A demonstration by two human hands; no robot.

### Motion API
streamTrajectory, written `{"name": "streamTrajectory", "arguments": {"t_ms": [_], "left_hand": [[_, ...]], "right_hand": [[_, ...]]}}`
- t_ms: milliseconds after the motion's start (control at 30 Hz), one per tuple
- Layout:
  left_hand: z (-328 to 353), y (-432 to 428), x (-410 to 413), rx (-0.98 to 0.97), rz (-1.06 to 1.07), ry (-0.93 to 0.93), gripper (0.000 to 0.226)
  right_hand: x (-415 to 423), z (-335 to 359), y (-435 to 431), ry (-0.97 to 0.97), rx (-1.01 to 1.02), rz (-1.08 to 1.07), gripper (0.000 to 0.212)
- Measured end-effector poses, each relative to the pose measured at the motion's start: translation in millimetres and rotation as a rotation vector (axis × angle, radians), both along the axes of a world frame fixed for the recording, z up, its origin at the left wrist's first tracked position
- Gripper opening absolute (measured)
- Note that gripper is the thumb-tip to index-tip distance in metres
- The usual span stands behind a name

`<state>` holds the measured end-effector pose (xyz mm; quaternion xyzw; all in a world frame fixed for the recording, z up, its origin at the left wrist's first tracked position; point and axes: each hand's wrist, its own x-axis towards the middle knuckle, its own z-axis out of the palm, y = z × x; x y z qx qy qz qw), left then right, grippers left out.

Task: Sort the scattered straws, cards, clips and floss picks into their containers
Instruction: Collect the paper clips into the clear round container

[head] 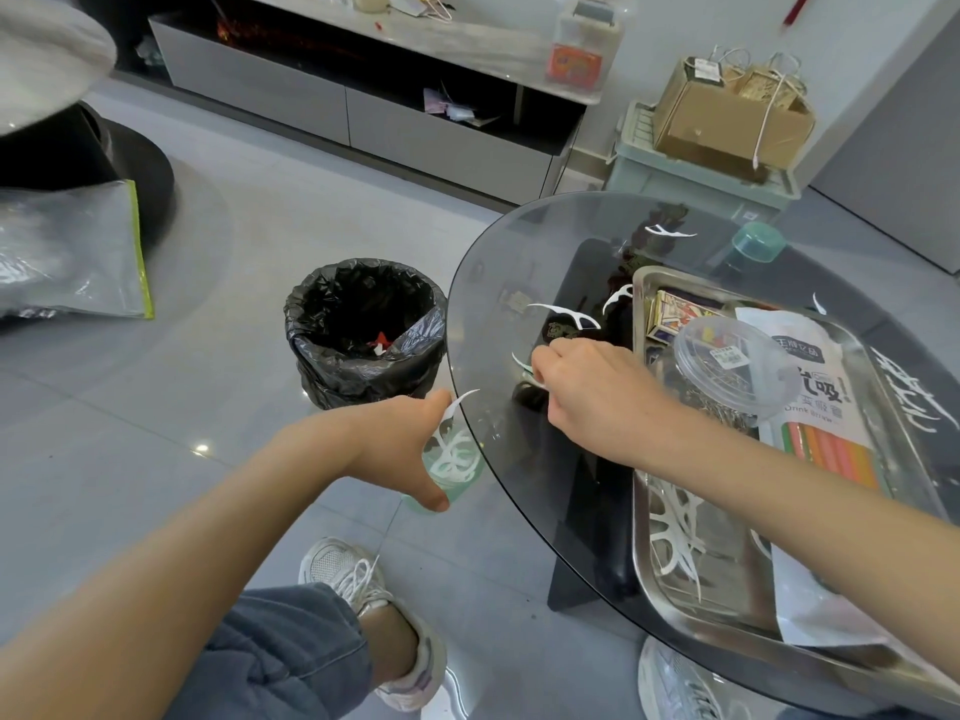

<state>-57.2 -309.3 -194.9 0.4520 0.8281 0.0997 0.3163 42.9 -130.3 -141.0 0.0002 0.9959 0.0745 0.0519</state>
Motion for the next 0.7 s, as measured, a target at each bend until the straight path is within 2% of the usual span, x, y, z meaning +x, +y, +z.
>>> {"name": "streamTrajectory", "arguments": {"t_ms": [133, 233, 333, 400, 533, 700], "left_hand": [[0.4, -6.3, -5.2, -0.017, 0.033, -0.009, 0.062], [1.5, -13.1, -9.3, -0.016, 0.061, -0.02, 0.062], [6.9, -23.7, -15.1, 0.025, 0.102, -0.04, 0.062], [13.1, -32.0, -18.4, 0.073, 0.12, -0.056, 0.06], [26.8, -46.5, -21.0, 0.158, 0.178, -0.056, 0.056], [42.2, -46.2, -19.6, 0.29, 0.233, -0.012, 0.051]], "right_hand": [[0.6, -0.3, 1.2, 0.013, 0.022, 0.022, 0.015], [0.5, -0.8, 2.4, 0.074, -0.055, 0.007, 0.021], [-2.4, 3.9, -3.7, 0.185, -0.358, -0.051, 0.037], [-6.5, 8.7, -14.5, 0.196, -0.573, -0.1, 0.041], [-20.6, 16.9, -35.8, 0.155, -0.916, -0.212, 0.026], [-34.3, 25.3, -53.6, 0.223, -1.187, -0.228, 0.015]]}}
